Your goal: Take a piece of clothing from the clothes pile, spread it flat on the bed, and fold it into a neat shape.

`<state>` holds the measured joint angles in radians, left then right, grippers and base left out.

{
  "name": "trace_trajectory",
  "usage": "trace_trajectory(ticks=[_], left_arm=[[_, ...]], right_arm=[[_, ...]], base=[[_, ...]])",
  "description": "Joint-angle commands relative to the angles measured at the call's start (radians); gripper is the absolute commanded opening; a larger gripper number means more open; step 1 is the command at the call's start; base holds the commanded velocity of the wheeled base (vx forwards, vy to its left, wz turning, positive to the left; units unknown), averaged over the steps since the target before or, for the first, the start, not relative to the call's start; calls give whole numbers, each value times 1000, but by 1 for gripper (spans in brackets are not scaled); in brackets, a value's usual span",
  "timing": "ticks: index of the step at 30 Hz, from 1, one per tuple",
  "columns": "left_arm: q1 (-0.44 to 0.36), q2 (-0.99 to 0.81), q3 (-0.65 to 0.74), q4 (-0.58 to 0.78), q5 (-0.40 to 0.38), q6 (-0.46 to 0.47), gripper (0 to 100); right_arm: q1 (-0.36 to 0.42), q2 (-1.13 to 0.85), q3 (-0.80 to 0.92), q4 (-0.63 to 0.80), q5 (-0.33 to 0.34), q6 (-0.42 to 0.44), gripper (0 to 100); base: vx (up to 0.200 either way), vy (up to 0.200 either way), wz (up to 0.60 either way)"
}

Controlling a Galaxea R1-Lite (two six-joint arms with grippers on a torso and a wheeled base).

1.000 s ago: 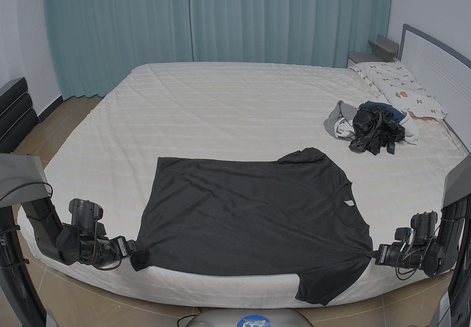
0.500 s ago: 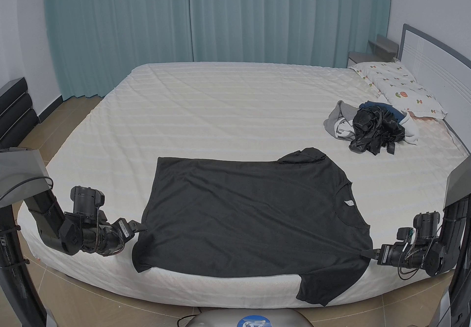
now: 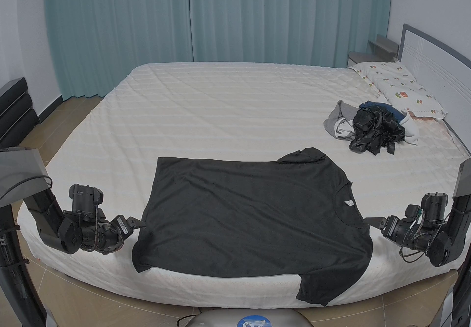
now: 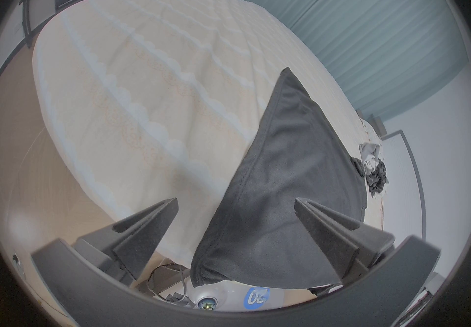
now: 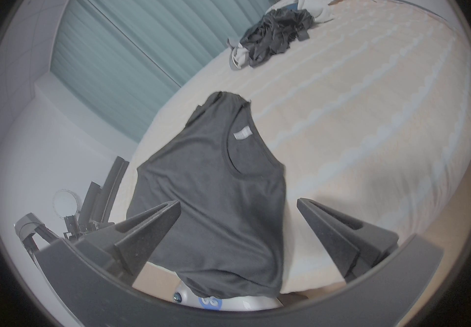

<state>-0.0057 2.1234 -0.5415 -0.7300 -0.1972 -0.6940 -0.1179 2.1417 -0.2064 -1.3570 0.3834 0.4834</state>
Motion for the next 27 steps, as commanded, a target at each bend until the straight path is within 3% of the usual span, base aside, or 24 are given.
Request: trace_trajectory(ticks=[1, 8, 17, 24, 27], left_arm=[[0, 3, -6, 3, 1, -2, 100], [13, -3, -21, 1, -1, -30, 100], [18, 18, -41, 3, -2, -56, 100], [23, 21, -55, -2, -2, -64, 100], [23, 13, -58, -3, -2, -113, 100]], right_arm=[[3, -14, -5, -1, 0, 0, 100], [3, -19, -10, -2, 2, 14, 100], [4, -19, -11, -2, 3, 29, 100], [4, -17, -11, -4, 3, 34, 100], [6, -16, -11, -16, 3, 35, 100]], base=[[0, 0, 0], [0, 0, 0], [0, 200, 0], [0, 0, 0], [0, 0, 0]])
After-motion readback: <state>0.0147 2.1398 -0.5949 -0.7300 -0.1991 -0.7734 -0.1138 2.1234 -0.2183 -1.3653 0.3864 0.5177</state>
